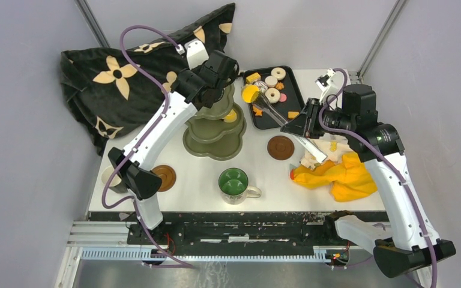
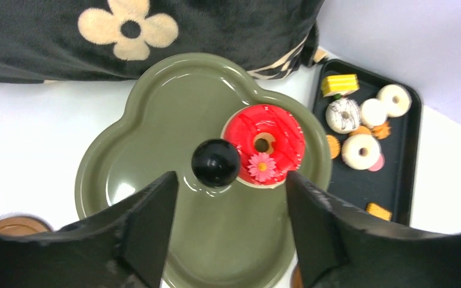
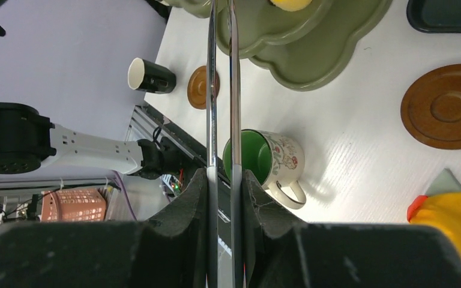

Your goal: Serve the afternoon tea

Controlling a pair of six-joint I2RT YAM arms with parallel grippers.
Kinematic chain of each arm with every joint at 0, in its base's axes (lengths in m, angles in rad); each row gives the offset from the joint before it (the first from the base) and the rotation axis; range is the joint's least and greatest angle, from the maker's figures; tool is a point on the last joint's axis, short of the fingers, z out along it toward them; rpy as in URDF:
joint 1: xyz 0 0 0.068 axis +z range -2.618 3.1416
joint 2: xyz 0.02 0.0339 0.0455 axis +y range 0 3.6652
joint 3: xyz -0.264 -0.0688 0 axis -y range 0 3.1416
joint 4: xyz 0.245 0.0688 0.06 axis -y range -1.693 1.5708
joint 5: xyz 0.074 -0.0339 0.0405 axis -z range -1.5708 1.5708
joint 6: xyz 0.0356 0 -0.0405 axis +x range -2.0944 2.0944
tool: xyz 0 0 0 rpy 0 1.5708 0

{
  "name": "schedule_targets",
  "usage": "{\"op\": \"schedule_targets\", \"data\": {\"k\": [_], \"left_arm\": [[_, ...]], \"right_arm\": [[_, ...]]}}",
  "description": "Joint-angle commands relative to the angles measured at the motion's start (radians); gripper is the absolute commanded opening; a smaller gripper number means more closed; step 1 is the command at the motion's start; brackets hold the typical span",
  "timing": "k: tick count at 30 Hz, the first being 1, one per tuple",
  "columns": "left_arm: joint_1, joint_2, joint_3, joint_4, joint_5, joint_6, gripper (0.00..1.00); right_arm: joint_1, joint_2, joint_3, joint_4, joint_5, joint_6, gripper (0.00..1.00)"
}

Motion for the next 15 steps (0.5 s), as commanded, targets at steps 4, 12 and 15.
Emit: {"op": "schedule_targets", "data": {"k": [4, 12, 15], "left_arm": [[-0.005, -0.165, 0.006, 0.121, 0.021, 0.091, 0.82], [-0.002, -0.47, -0.236, 0.235, 0.004, 0.174, 0.92], [0.005, -0.577, -0.338, 0.267, 0.003, 0.227, 0.99]], "right_arm": [[0.116, 0.014, 0.079, 0.084, 0.148, -0.001, 0.01], [0.265, 0.119, 0.154, 0.107, 0.237, -0.005, 0.01], [0.297, 0.155, 0.16, 0.133, 0.254, 0.007, 0.01]]}}
